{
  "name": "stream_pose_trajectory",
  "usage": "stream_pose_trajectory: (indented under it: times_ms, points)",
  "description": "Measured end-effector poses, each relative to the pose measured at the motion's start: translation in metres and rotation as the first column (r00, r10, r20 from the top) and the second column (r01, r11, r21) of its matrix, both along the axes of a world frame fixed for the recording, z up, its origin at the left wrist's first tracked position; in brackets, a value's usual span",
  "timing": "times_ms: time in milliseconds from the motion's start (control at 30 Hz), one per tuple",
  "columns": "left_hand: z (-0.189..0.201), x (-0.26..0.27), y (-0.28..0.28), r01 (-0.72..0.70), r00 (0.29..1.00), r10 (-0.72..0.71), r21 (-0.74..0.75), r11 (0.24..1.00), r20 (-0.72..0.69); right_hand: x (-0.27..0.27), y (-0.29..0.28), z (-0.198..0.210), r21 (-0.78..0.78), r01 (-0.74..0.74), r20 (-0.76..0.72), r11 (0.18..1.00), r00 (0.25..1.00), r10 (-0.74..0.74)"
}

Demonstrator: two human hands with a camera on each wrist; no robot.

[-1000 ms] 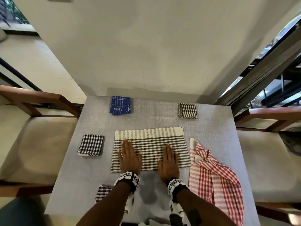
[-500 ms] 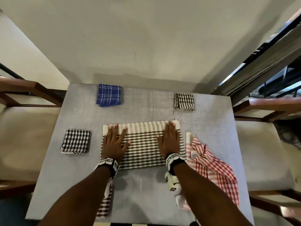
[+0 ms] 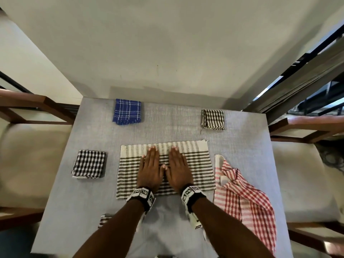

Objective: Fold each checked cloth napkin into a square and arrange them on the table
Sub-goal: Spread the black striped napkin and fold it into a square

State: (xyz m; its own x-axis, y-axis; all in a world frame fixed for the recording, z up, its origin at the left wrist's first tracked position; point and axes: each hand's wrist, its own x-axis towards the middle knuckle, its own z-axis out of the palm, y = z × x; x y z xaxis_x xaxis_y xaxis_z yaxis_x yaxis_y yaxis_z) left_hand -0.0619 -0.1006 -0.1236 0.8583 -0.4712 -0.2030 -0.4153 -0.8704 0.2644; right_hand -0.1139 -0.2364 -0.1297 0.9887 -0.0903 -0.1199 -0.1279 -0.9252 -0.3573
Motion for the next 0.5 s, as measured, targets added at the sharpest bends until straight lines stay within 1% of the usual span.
stream_pose_trajectory:
  times_ms: [67, 133, 167, 200, 267, 300, 367, 500]
  points:
    - [-0.005, -0.003, -0.003, 0.002, 1.000, -0.002, 0.001, 1.000, 0.016, -0.002, 0.013, -0.008, -0.043, 0.023, -0.027, 0.999, 0.999, -0.024]
    - [-0.008, 0.003, 0.011, 0.058, 0.998, -0.058, 0.011, 0.998, 0.021, -0.003, 0.008, -0.010, -0.077, 0.008, -0.046, 0.997, 0.999, -0.012]
    - [-0.010, 0.008, 0.023, 0.061, 0.998, -0.061, 0.014, 0.998, 0.020, -0.006, 0.003, -0.010, -0.089, 0.003, -0.041, 0.996, 0.999, -0.007]
    - [-0.011, 0.014, 0.035, 0.014, 1.000, -0.014, 0.013, 1.000, 0.019, -0.008, -0.005, -0.010, -0.094, 0.026, -0.029, 0.995, 0.999, -0.029]
    - [-0.011, 0.023, 0.057, -0.155, 0.988, 0.154, 0.006, 0.988, 0.018, -0.011, -0.026, -0.008, -0.094, 0.163, -0.013, 0.982, 0.986, -0.164]
    - [-0.011, 0.026, 0.065, -0.208, 0.978, 0.208, 0.009, 0.978, 0.014, -0.015, -0.038, -0.008, -0.089, 0.229, -0.017, 0.969, 0.973, -0.232]
    - [-0.011, 0.028, 0.074, -0.214, 0.977, 0.213, 0.028, 0.977, 0.020, -0.024, -0.059, -0.007, -0.077, 0.298, -0.014, 0.951, 0.954, -0.300]
    - [-0.009, 0.026, 0.077, -0.199, 0.980, 0.199, 0.027, 0.980, 0.026, -0.033, -0.075, -0.008, -0.075, 0.279, 0.011, 0.957, 0.960, -0.279]
